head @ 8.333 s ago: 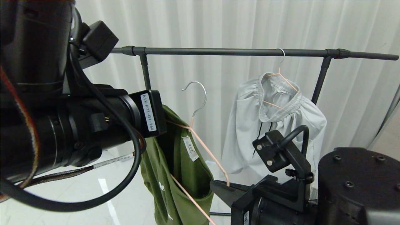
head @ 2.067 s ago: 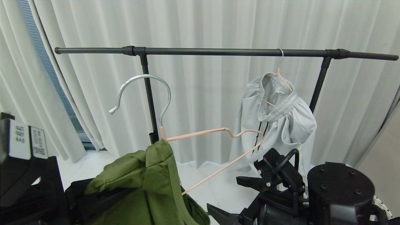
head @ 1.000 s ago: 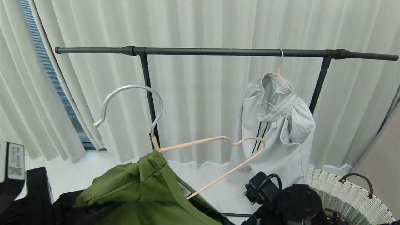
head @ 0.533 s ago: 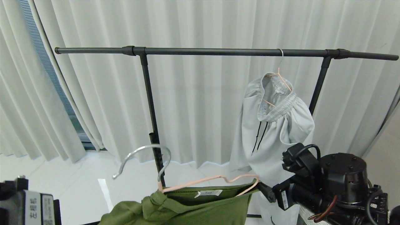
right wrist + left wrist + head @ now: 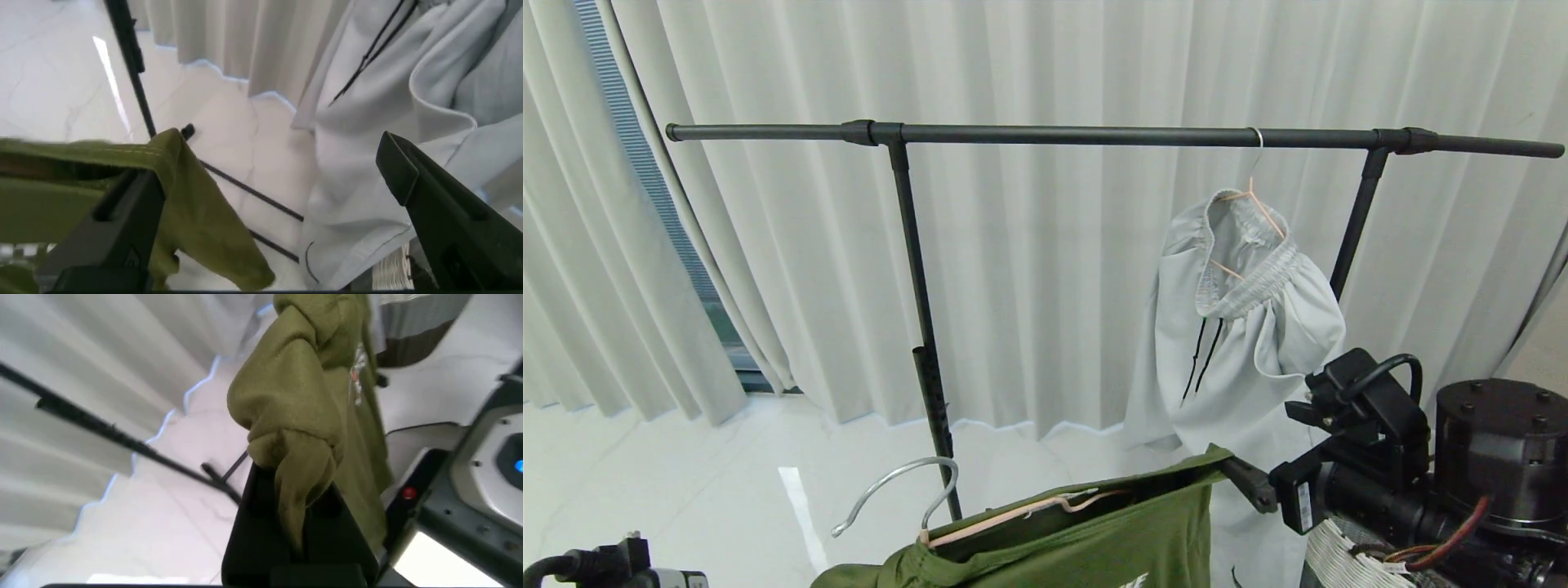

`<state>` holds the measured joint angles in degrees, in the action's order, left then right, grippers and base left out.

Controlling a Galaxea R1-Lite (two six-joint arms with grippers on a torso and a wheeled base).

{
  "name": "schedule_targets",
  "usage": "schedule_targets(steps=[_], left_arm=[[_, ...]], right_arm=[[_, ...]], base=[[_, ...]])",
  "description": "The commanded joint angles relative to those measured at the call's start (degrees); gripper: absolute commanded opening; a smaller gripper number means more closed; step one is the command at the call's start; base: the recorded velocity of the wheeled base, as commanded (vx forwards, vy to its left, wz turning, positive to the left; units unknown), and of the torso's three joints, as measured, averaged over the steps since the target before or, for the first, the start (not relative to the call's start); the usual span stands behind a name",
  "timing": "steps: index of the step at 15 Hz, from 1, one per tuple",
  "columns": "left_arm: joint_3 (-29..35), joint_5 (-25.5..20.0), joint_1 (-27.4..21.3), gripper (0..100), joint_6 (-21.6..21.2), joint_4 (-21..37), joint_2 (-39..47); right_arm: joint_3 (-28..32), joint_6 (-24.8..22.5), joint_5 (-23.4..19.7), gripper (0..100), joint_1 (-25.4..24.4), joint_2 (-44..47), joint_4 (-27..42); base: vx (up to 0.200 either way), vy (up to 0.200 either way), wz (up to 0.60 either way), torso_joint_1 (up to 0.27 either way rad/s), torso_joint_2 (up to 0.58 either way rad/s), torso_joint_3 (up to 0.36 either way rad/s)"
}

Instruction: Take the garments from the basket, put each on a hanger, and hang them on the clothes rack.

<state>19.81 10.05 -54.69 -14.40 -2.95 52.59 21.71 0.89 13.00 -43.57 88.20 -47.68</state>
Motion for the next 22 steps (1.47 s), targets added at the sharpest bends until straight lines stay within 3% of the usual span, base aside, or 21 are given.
schedule_targets(steps=[1, 6, 8, 12, 14, 15, 19, 22], left_arm=[[0.8, 0.1, 0.0, 0, 0.3, 0.0, 1.4], [2.2, -0.1, 1.0, 0, 1.2, -0.1, 1.4], [1.9, -0.1, 1.2, 0, 1.4, -0.1, 1.2], [2.1, -4.6, 1.1, 0, 1.5, -0.1, 1.0], [2.2, -8.6, 0.5, 0, 1.0, -0.2, 0.8], [2.2, -10.3, -0.2, 0, 0.9, -0.5, 1.2], [2.3, -13.3, -1.7, 0, 0.2, -7.2, 4.2], [2.3, -13.7, -1.9, 0, -4.9, -7.5, 5.7]], right_arm=[[-0.2, -0.3, -1.0, 100, -2.8, -2.8, 1.9], [-1.7, -3.1, -6.4, 100, -14.1, -6.3, 6.0], [-1.1, -3.3, -8.3, 100, -18.8, -10.5, 11.5], [3.6, -3.4, -11.2, 100, -19.5, -17.9, 25.7], [8.1, -6.8, -13.7, 100, -19.5, -17.9, 30.2], [11.1, -10.2, -17.1, 100, -19.5, -16.8, 32.2], [18.8, -17.9, -24.9, 100, -19.8, -8.8, 35.0], [22.0, -19.5, -25.8, 100, -19.9, -3.6, 35.0]], base=[[0.0, 0.0, 0.0, 0.0, 0.0, 0.0], [0.0, 0.0, 0.0, 0.0, 0.0, 0.0], [0.0, 0.0, 0.0, 0.0, 0.0, 0.0], [0.0, 0.0, 0.0, 0.0, 0.0, 0.0], [0.0, 0.0, 0.0, 0.0, 0.0, 0.0], [0.0, 0.0, 0.0, 0.0, 0.0, 0.0], [0.0, 0.0, 0.0, 0.0, 0.0, 0.0], [0.0, 0.0, 0.0, 0.0, 0.0, 0.0]])
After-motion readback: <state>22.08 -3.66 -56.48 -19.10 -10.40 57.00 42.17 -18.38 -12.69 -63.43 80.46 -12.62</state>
